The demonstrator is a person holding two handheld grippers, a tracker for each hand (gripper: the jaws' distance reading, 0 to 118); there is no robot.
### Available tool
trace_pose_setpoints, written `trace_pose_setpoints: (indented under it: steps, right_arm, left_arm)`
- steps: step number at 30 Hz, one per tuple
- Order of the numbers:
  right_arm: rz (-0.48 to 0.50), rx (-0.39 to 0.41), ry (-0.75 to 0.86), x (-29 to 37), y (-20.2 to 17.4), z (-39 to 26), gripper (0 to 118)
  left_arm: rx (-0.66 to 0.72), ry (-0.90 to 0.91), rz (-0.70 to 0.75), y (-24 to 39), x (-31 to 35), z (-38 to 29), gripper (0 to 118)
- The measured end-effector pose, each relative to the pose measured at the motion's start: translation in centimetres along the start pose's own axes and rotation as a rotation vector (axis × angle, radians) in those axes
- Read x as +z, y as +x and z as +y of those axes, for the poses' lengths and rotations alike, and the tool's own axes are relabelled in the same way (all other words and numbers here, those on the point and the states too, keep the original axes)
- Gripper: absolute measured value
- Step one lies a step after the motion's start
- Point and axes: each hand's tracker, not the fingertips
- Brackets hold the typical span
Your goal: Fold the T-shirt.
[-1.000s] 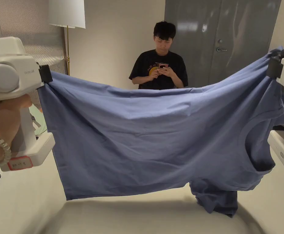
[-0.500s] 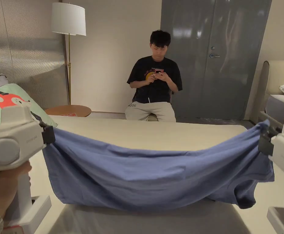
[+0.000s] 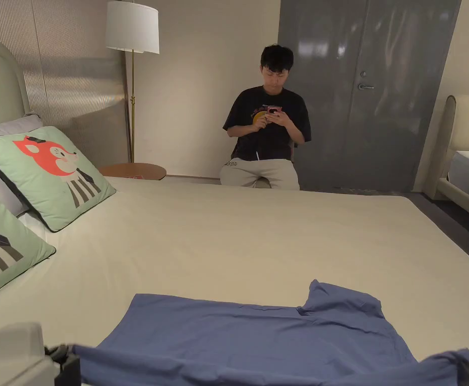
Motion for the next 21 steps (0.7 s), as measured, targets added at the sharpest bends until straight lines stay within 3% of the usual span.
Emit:
trace_pose_setpoints:
  steps: [4, 8, 11, 21]
  right_arm:
    - [-0.016, 0.06, -0.084, 2.1, -0.1, -3.8, 2]
    - [-0.045, 0.046, -0.185, 1.8, 1.5, -8.4, 2]
    - [-0.059, 0.019, -0.278, 1.3, 2.6, -11.0, 2]
    - [-0.05, 0.096, -0.406, 0.1, 3.2, -13.7, 2]
  left_arm:
    - [0.009, -0.112, 0.035, -2.0, 0.1, -4.9, 6]
    - [0.032, -0.197, 0.048, -3.8, -0.8, -7.8, 6]
    - [0.015, -0.241, 0.054, -4.4, -1.4, -8.8, 6]
    - [-0.096, -0.371, 0.042, -5.5, -4.0, -9.8, 6]
